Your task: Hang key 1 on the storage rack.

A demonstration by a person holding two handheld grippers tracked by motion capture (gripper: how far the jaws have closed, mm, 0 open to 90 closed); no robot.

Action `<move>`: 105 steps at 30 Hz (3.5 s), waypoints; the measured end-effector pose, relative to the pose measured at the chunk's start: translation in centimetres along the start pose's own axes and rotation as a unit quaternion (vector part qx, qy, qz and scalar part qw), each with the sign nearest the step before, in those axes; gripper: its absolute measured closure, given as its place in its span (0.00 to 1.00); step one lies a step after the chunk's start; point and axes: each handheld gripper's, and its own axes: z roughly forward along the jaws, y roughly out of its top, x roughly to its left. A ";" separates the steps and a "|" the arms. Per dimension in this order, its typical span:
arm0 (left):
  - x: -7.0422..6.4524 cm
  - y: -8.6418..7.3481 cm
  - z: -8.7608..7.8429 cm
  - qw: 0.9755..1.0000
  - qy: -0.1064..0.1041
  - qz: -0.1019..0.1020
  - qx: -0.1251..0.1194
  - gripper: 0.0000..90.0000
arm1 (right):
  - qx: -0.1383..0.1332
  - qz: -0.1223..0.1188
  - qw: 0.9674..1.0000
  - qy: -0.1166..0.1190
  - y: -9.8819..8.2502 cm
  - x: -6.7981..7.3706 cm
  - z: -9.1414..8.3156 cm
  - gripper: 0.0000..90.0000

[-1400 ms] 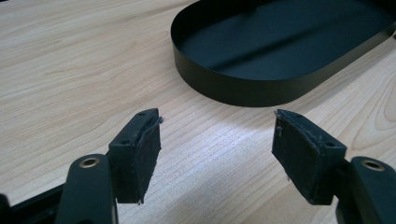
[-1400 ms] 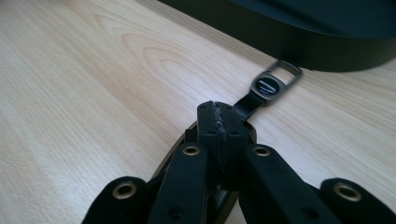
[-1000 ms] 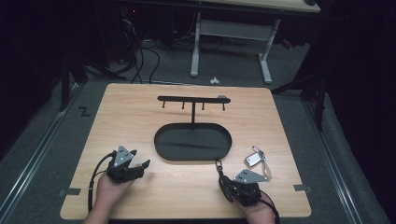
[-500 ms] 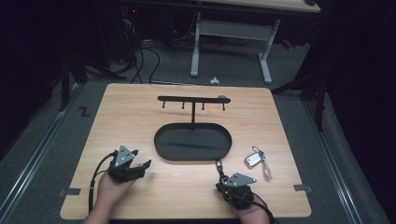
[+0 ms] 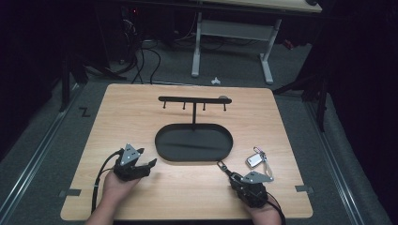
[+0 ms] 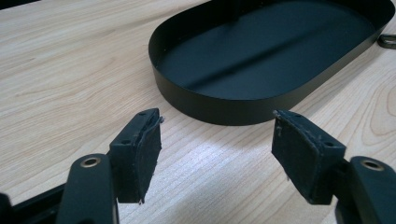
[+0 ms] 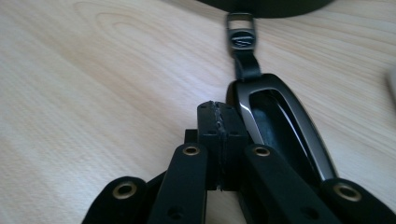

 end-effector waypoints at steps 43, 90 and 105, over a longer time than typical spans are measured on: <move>0.0 0.1 -2.7 0.999 0.010 -0.043 -0.007 0.28 | -0.025 0.038 0.999 -0.027 2.6 -4.9 -2.5 0.66; -0.4 -1.6 -3.6 1.000 -0.001 0.002 -0.016 0.21 | 0.223 -0.064 0.972 -0.039 11.1 -3.1 0.8 0.30; -0.2 -1.4 -3.6 1.000 -0.007 0.020 -0.015 0.21 | 0.313 -0.123 0.942 0.009 11.7 -1.9 4.7 0.31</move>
